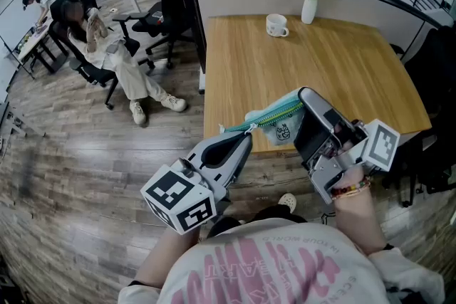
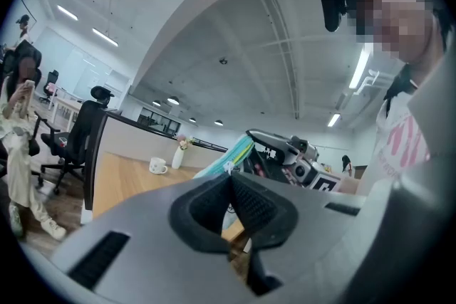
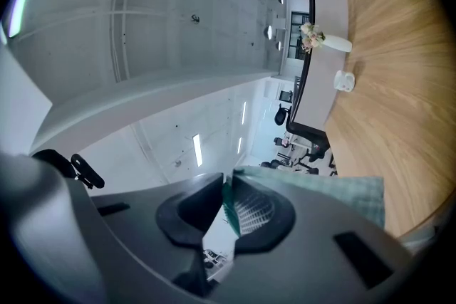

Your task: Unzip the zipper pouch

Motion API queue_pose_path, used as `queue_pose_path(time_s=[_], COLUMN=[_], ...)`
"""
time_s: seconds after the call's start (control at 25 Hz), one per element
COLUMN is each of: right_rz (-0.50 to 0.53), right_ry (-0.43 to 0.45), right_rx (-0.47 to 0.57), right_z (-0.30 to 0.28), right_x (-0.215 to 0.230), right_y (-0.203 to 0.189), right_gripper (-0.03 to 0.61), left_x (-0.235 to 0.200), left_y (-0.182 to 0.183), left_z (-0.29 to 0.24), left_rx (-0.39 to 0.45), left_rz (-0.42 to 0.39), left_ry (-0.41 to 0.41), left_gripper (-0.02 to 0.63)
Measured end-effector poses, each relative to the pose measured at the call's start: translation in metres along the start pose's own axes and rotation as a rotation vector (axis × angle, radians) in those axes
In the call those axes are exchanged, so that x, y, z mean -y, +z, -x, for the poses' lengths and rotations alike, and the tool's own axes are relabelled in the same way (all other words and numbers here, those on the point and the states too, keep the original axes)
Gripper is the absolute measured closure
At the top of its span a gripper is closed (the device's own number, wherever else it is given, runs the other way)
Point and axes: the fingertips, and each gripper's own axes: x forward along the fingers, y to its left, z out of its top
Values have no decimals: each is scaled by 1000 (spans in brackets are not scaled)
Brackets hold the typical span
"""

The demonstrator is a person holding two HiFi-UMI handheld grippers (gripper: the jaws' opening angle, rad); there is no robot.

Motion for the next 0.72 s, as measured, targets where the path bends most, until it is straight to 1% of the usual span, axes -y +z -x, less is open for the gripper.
queue_pose_path(time_s=[0.44,0.64,0.72], right_rz=[9,14,18], right_ry=[-1,-2,-2], right_rx=[27,44,44], right_z=[-1,1,0], right_x=[-1,-1,-1], right_y=[4,7,8], right_gripper=[540,540,540], left_x=[-9,-15,-15], left_y=[1,-1,0], left_z=[8,11,12], left_rx=[2,11,14], left_rz=[-1,30,28], left_ry=[14,19,19], left_gripper=[611,611,611])
